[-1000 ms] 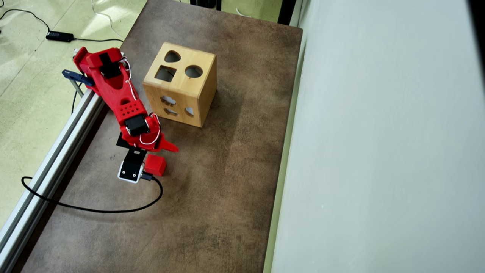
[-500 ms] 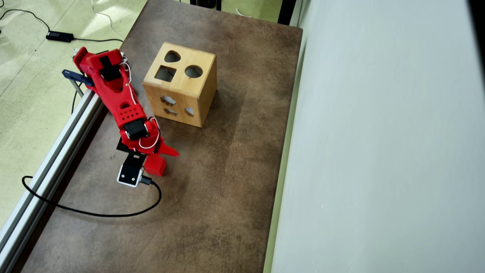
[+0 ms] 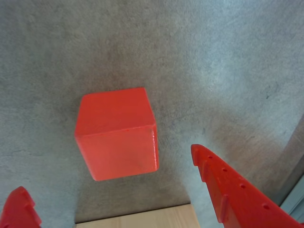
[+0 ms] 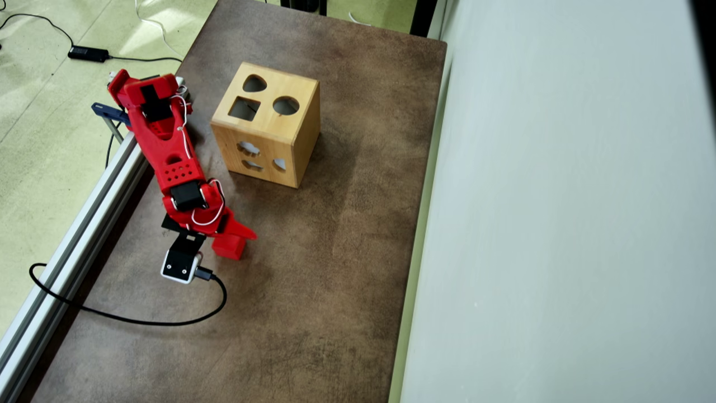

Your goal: Pick and place the red cube on the square hole

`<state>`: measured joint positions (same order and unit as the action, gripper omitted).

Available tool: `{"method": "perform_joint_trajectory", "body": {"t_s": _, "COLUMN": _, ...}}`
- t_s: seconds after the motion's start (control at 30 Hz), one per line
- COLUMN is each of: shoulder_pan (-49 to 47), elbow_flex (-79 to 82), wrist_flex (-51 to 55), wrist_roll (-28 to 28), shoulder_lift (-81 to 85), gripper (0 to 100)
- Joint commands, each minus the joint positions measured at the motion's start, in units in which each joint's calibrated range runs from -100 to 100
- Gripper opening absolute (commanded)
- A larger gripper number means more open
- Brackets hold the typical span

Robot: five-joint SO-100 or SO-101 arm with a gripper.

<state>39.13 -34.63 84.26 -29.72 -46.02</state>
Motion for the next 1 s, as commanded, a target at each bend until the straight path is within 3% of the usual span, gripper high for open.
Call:
{"method": "perform_joint_trajectory", "body": {"t_s": 0.0, "shoulder_pan": 0.02, "elbow_flex": -2.49, "wrist_flex": -0.91, "wrist_roll": -0.54, "shoulder_lift": 0.54, "gripper": 49}}
{"method": "perform_joint_trajectory", "body": {"t_s": 0.97, "shoulder_pan": -0.79, "elbow_flex": -2.58, "wrist_flex": -5.09, "wrist_roll": -0.44, "shoulder_lift": -1.75, "gripper": 48}}
